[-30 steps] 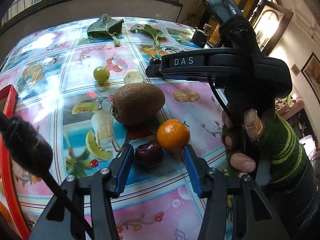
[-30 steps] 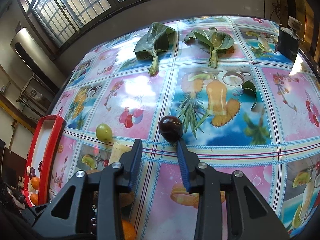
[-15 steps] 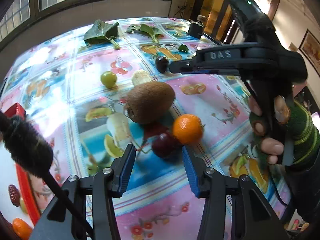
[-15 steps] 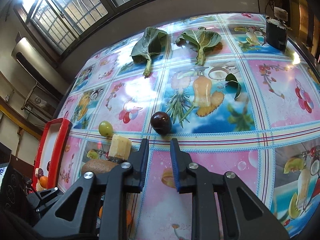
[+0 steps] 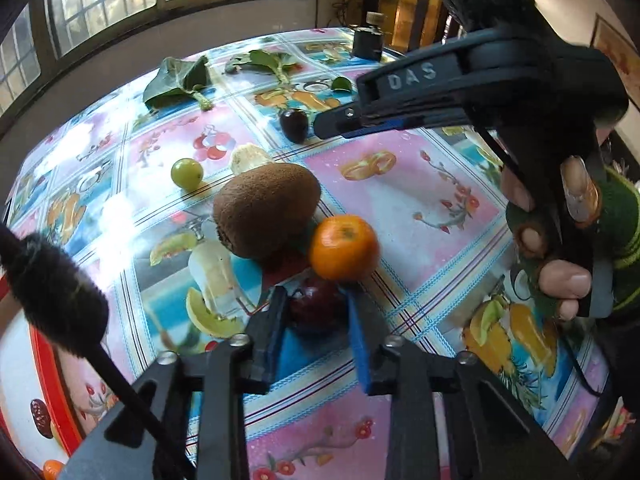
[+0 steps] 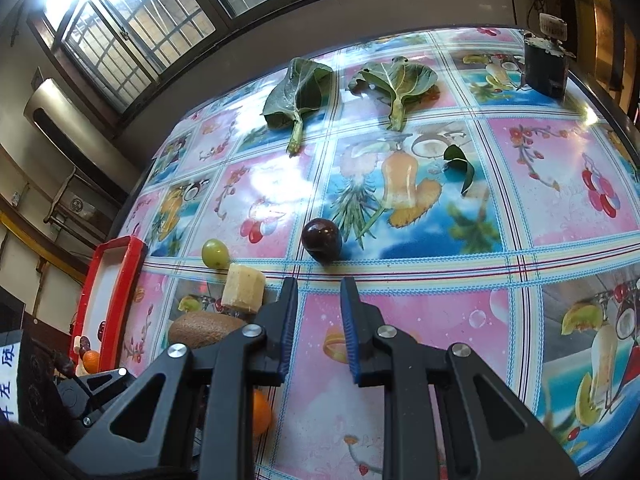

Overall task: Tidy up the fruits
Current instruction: 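Grasp a dark plum with the left tool while the right tool grasps another dark plum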

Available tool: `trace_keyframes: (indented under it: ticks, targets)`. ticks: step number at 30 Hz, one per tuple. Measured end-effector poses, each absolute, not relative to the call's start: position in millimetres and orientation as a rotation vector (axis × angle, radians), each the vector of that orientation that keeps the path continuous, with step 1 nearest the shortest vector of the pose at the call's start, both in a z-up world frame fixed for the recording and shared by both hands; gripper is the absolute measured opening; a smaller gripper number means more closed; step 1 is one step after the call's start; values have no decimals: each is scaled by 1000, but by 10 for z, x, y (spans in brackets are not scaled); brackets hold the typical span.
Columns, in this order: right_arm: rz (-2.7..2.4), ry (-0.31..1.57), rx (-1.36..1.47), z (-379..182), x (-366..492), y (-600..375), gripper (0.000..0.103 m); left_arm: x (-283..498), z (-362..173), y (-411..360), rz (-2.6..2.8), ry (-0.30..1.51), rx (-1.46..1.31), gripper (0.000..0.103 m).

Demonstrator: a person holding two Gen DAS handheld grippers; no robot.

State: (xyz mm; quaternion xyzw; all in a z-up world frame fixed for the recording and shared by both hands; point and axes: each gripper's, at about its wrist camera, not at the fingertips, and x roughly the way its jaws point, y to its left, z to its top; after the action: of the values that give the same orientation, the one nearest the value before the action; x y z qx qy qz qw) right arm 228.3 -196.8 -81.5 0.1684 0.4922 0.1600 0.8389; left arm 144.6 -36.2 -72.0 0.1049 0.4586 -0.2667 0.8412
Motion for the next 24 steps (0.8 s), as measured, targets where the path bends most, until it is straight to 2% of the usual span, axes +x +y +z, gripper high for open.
trace_keyframes:
  ticks: [13,16,24]
  targets:
    - [335,1038,382,-836,2527,-1950,23,1433,-659,-315,-541,996,141,27]
    - [306,1032,322,-833,2613,-1847,28,1388,-689,-261,-531,1003,109,27]
    - [237,1043,210,-943,2727,-1801,27,1252,-668,-109,-468,1024,-6,26]
